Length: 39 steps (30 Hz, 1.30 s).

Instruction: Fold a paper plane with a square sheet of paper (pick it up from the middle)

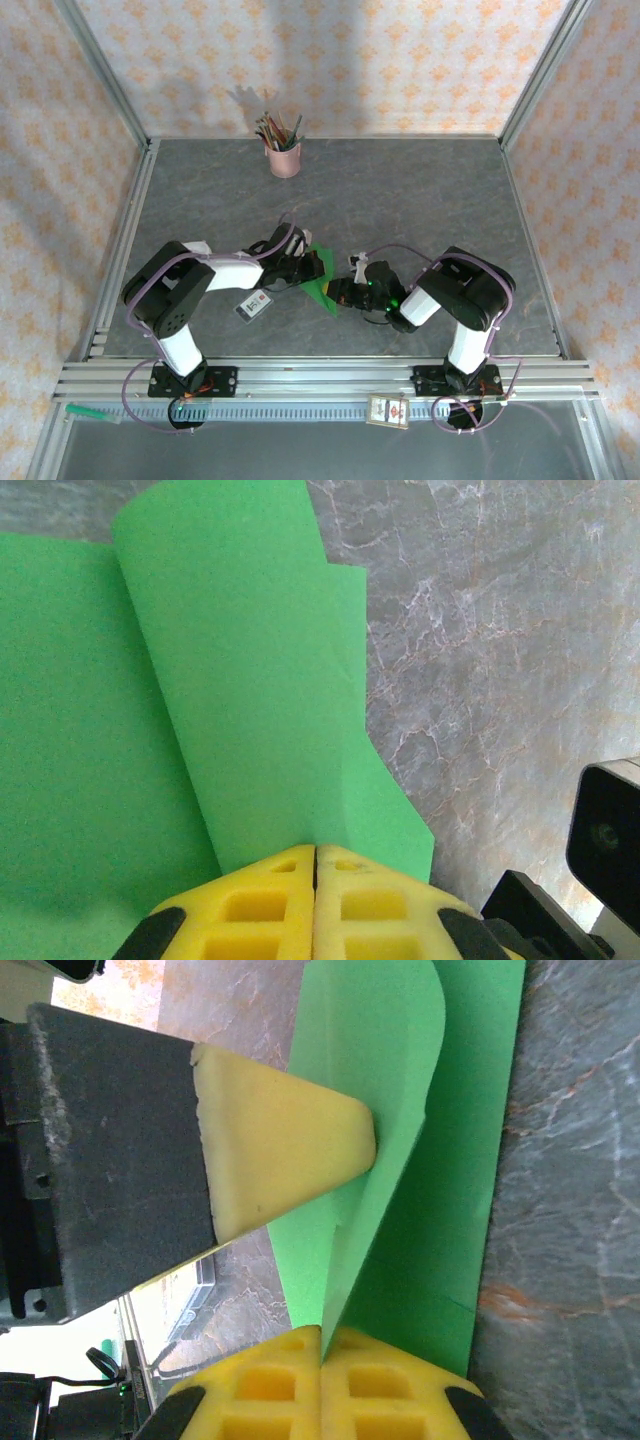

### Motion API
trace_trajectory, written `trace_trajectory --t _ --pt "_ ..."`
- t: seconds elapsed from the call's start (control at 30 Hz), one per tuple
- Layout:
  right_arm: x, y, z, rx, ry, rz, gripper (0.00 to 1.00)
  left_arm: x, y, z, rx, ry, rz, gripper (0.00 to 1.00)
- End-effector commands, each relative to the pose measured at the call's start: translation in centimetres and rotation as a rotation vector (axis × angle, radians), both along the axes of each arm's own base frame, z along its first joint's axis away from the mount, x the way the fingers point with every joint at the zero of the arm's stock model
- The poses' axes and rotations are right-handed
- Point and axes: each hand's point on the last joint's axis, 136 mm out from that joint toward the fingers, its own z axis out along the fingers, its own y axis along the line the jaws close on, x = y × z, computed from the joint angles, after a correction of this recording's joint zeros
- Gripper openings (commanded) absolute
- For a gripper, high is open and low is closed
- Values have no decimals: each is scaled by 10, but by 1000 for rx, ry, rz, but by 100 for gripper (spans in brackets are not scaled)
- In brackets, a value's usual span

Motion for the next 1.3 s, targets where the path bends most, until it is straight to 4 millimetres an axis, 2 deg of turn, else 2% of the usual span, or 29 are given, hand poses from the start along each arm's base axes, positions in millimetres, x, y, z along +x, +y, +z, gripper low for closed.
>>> trace_trajectory --t 0.0,0.67,1.27 --pt "4 -4 -11 -38 23 -32 3 1 9 -10 35 0 9 9" --pt "5 -8 -10 -63 22 -46 9 -5 20 -31 65 31 37 9" --pt "5 -18 8 -100 -31 -64 17 -6 23 -31 61 31 38 8"
